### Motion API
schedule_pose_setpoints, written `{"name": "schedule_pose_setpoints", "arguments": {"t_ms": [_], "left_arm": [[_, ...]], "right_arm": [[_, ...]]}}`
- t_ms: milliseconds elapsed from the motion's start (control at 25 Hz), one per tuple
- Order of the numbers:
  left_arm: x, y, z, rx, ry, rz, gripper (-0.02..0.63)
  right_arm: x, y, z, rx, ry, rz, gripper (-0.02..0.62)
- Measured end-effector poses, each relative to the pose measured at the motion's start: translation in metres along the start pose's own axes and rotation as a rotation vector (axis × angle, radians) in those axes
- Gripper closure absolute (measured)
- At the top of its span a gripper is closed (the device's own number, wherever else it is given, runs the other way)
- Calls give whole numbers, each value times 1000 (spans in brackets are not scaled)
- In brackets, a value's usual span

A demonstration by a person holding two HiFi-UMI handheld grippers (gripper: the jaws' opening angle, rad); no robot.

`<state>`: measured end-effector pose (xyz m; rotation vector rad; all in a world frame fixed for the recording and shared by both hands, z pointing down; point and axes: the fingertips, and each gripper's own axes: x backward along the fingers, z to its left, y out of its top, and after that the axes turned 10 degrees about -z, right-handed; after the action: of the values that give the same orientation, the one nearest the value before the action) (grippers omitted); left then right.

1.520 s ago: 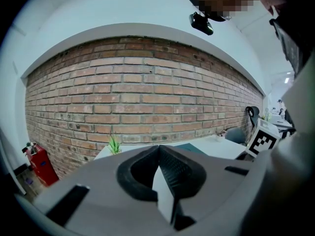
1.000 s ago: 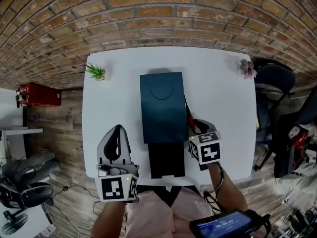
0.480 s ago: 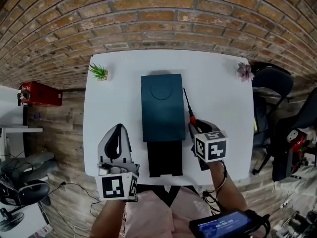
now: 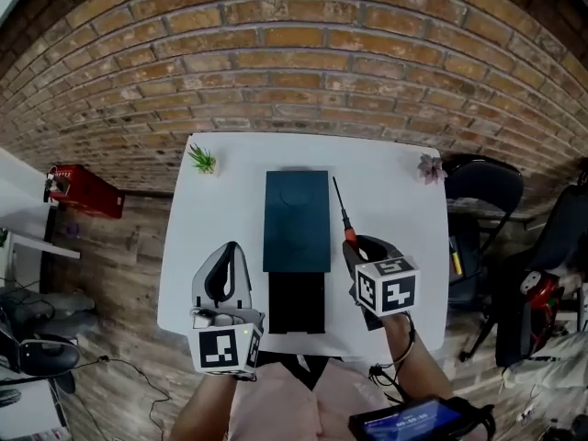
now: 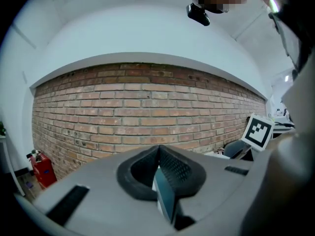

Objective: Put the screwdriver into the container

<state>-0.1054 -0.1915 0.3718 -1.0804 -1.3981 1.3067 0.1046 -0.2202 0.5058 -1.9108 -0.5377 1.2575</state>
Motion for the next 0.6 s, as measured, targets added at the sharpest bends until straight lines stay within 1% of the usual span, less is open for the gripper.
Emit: {"name": "schedule_pose_setpoints", "arguments": {"t_ms": [360,480,600], "left_arm": [[29,42,-7,-14,45,-91,594],[39,48,-4,-17,46,-102,594],[48,50,5,-13,40,-104,594]], "right_arm": [[33,42,46,99,105,-70,499],[40,44,59,117,115,-76,499],[43,45,70,123,105,-79,499]]}}
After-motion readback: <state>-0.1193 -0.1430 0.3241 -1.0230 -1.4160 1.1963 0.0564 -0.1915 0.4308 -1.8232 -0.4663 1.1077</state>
